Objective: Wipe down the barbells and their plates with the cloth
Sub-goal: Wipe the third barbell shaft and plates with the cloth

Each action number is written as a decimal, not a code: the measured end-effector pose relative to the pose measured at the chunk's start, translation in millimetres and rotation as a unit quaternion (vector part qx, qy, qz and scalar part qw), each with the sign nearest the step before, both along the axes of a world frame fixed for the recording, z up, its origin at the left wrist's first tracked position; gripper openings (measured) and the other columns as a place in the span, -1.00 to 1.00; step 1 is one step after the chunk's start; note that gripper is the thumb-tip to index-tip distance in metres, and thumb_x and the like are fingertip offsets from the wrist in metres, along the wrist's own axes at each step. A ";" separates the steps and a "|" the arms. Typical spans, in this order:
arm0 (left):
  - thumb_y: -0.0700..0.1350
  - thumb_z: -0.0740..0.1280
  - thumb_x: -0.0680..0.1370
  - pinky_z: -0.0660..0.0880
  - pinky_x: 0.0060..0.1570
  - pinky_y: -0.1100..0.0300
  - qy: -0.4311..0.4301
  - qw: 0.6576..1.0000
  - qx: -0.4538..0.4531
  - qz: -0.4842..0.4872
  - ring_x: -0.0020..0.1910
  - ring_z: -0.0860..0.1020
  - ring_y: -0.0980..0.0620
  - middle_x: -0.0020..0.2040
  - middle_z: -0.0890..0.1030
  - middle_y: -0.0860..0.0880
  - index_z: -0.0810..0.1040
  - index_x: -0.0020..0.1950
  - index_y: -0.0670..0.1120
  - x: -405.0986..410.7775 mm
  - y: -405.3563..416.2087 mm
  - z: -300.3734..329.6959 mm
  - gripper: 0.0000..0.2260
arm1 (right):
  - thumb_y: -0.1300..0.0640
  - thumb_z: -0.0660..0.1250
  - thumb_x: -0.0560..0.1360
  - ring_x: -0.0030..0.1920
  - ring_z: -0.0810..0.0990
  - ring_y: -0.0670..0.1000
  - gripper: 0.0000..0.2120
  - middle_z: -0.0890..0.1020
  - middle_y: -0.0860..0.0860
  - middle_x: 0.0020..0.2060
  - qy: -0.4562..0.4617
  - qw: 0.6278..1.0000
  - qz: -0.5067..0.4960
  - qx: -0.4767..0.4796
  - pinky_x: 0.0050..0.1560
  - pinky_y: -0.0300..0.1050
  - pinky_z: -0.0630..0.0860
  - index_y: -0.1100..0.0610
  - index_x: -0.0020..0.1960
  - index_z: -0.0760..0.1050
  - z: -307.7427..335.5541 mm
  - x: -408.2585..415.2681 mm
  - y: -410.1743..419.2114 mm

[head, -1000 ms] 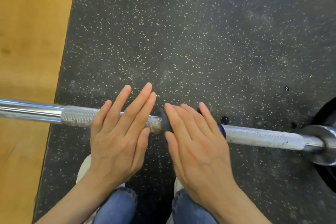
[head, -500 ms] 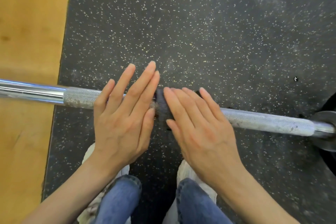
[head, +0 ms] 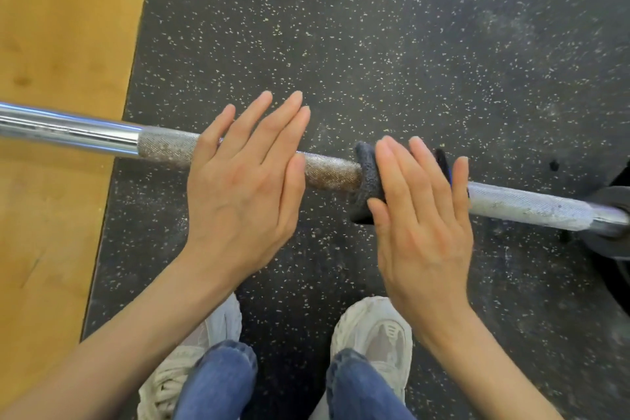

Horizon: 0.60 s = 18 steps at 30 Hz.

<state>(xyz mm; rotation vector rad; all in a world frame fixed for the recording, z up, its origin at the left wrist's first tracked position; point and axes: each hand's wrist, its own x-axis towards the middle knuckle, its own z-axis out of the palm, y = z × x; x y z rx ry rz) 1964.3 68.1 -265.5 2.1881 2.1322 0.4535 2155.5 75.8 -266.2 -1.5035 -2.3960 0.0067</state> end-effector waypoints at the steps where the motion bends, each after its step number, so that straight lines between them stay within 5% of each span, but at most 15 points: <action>1: -0.04 -0.02 0.72 0.11 0.52 0.01 0.000 1.000 0.000 0.003 0.52 0.34 -0.03 0.50 0.43 0.02 0.44 0.50 -0.10 -0.4 3.5 -0.3 -0.57 | 0.12 0.02 0.74 0.52 0.31 0.13 -0.59 0.46 0.10 0.45 0.024 1.000 -0.013 -0.003 0.61 0.09 -0.06 0.22 0.53 0.31 -1.8 -11.3 0.7; 9: -0.05 0.00 0.71 0.16 0.48 0.02 -0.009 1.000 0.023 0.003 0.48 0.39 -0.03 0.43 0.51 0.03 0.50 0.44 -0.07 -2.8 32.0 0.5 -0.59 | 0.17 0.09 0.73 0.56 0.23 0.12 -0.57 0.33 0.07 0.53 -0.016 0.997 0.027 0.067 0.60 0.08 -0.03 0.15 0.58 0.18 -19.1 2.2 25.1; 14: -0.05 -0.01 0.72 0.15 0.47 0.03 0.003 0.999 0.036 0.013 0.51 0.35 -0.05 0.44 0.50 0.03 0.51 0.44 -0.07 -6.2 50.9 -1.5 -0.59 | 0.27 0.14 0.70 0.55 0.28 0.15 -0.59 0.39 0.12 0.50 0.065 0.996 0.007 0.058 0.59 0.09 0.08 0.23 0.54 0.29 -19.4 -45.3 34.1; 18: -0.04 -0.03 0.72 0.11 0.49 0.04 0.011 0.999 0.037 0.002 0.56 0.27 -0.07 0.50 0.44 0.01 0.48 0.47 -0.08 -9.4 65.0 -1.7 -0.57 | 0.21 0.15 0.72 0.55 0.27 0.14 -0.58 0.37 0.11 0.51 -0.002 0.996 0.057 0.072 0.59 0.10 0.09 0.21 0.56 0.25 -20.7 -13.0 58.7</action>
